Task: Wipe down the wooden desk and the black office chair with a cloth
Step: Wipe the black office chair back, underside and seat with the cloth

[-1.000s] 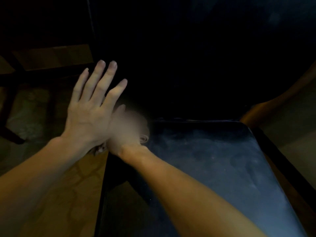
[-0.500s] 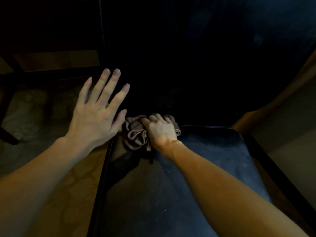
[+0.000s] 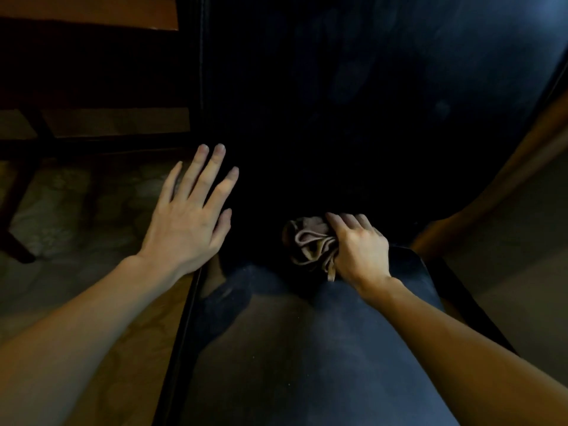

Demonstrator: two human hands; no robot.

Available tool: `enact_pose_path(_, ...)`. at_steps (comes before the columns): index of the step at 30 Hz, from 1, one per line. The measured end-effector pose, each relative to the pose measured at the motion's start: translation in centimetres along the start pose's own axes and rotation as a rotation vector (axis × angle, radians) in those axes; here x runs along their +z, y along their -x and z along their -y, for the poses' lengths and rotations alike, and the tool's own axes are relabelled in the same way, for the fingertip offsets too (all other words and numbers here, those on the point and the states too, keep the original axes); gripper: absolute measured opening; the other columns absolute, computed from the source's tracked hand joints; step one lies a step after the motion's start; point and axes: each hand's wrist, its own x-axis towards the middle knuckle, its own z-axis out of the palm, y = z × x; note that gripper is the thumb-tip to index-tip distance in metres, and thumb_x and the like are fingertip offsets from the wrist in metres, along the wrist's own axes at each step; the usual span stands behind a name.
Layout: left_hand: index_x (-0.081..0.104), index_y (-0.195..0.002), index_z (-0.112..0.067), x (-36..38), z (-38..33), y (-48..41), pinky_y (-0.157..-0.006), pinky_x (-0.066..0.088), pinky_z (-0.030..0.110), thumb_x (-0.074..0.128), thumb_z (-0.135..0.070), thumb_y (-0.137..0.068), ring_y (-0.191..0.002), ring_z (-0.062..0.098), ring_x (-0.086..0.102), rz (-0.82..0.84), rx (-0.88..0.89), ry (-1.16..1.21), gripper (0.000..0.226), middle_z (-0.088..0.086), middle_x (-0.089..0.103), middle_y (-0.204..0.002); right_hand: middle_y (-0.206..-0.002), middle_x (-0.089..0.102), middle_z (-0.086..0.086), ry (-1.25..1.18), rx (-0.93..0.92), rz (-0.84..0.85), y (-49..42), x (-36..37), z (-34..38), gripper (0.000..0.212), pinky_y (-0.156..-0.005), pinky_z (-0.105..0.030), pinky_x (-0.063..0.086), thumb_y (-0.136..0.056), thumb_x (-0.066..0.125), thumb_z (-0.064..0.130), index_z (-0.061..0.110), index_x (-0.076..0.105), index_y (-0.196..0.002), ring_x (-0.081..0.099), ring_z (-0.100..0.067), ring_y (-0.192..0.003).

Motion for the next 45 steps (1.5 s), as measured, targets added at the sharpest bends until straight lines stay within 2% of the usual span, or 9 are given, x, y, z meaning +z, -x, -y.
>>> enact_pose_path(3, 0.034, -0.160, -0.012, -0.7, 0.3, 0.2, -0.125, 0.021, 0.057, 0.050, -0.012, -0.098, -0.160, 0.029, 0.006, 0.014, 0.024, -0.010, 0.064, 0.011, 0.010, -0.173, -0.126, 0.063, -0.010, -0.110, -0.260, -0.477, -0.3, -2.0, 2.5, 0.052, -0.084, -0.044, 0.050, -0.088, 0.074, 0.028, 0.016, 0.060, -0.137, 0.057, -0.035, -0.112)
enact_pose_path(6, 0.034, -0.160, -0.012, -1.4, 0.2, 0.3, -0.125, 0.022, 0.058, 0.054, -0.004, -0.096, -0.160, 0.029, 0.006, 0.021, 0.019, -0.013, 0.068, 0.011, 0.010, -0.173, -0.128, 0.056, -0.013, -0.123, -0.226, -0.651, -1.8, -2.2, 5.2, 0.039, -0.093, -0.048, 0.038, -0.100, 0.058, 0.032, 0.019, 0.058, -0.137, 0.051, -0.035, -0.113)
enact_pose_path(12, 0.033, -0.161, -0.012, -1.3, 0.5, 0.2, -0.123, 0.026, 0.059, 0.061, -0.002, -0.091, -0.160, 0.030, 0.007, 0.043, 0.031, -0.015, 0.076, 0.012, 0.011, -0.173, -0.124, 0.068, -0.009, 0.175, -0.226, -0.203, -2.3, 4.0, 6.9, 0.031, -0.102, -0.044, 0.047, -0.085, 0.072, 0.028, 0.022, 0.074, -0.115, 0.064, -0.034, -0.113)
enact_pose_path(19, 0.035, -0.160, -0.010, -1.7, 0.0, -0.1, -0.122, 0.030, 0.059, 0.073, -0.004, -0.083, -0.160, 0.033, 0.008, 0.098, 0.005, -0.016, 0.086, 0.014, 0.012, -0.172, -0.134, 0.058, 0.001, -0.059, -0.093, 0.243, -3.6, 1.5, 5.8, 0.052, -0.105, -0.039, 0.039, -0.094, 0.058, 0.033, 0.030, 0.050, -0.145, 0.052, -0.028, -0.125)
enact_pose_path(27, 0.018, -0.163, -0.026, -7.8, 0.1, -1.2, -0.129, 0.011, 0.036, 0.067, -0.023, -0.096, -0.158, 0.019, 0.016, 0.241, -0.046, 0.229, 0.083, -0.002, 0.013, -0.172, -0.125, 0.067, -0.001, -0.178, -0.264, -0.336, -3.5, -13.1, 8.3, 0.048, -0.082, -0.040, 0.050, -0.088, 0.057, 0.041, 0.025, 0.063, -0.134, 0.063, -0.030, -0.104)
enact_pose_path(34, 0.007, -0.165, -0.021, -17.8, 0.3, -6.5, -0.115, 0.027, 0.021, 0.039, -0.054, -0.101, -0.157, 0.014, 0.018, -0.195, -0.150, 0.475, 0.079, -0.001, 0.014, -0.171, -0.142, 0.055, -0.012, -0.085, -0.243, -0.764, -11.0, -26.9, 10.1, 0.046, -0.105, -0.057, 0.032, -0.097, 0.061, 0.036, 0.028, 0.057, -0.142, 0.048, -0.040, -0.129)
enact_pose_path(36, 0.009, -0.165, -0.019, -19.4, 1.1, -7.8, -0.116, 0.025, 0.017, 0.036, -0.056, -0.102, -0.157, 0.011, 0.016, -0.217, -0.130, 0.439, 0.078, -0.001, 0.015, -0.171, -0.153, 0.043, -0.014, 0.056, -0.186, -0.749, -15.0, -30.0, 10.2, 0.053, -0.113, -0.063, 0.022, -0.097, 0.057, 0.040, 0.032, 0.048, -0.148, 0.036, -0.042, -0.141)
enact_pose_path(41, 0.013, -0.165, -0.028, -18.4, 1.7, -10.0, -0.118, 0.037, 0.048, 0.032, -0.061, -0.101, -0.157, 0.016, 0.017, -0.162, -0.140, 0.453, 0.074, -0.001, 0.016, -0.171, -0.170, -0.001, -0.010, 0.039, -0.080, -0.263, -19.8, -27.1, 11.6, 0.089, -0.113, -0.079, -0.002, -0.092, 0.068, 0.039, 0.040, 0.012, -0.161, -0.012, -0.039, -0.154)
enact_pose_path(45, 0.015, -0.165, -0.031, -14.2, 0.5, -10.3, -0.122, 0.028, 0.039, 0.036, -0.058, -0.104, -0.159, 0.014, 0.009, -0.182, -0.187, 0.415, 0.070, -0.004, 0.008, -0.173, -0.170, 0.008, -0.012, -0.026, -0.123, -0.399, -16.0, -17.8, 12.8, 0.072, -0.116, -0.076, 0.003, -0.098, 0.050, 0.050, 0.037, 0.017, -0.161, -0.005, -0.036, -0.156)
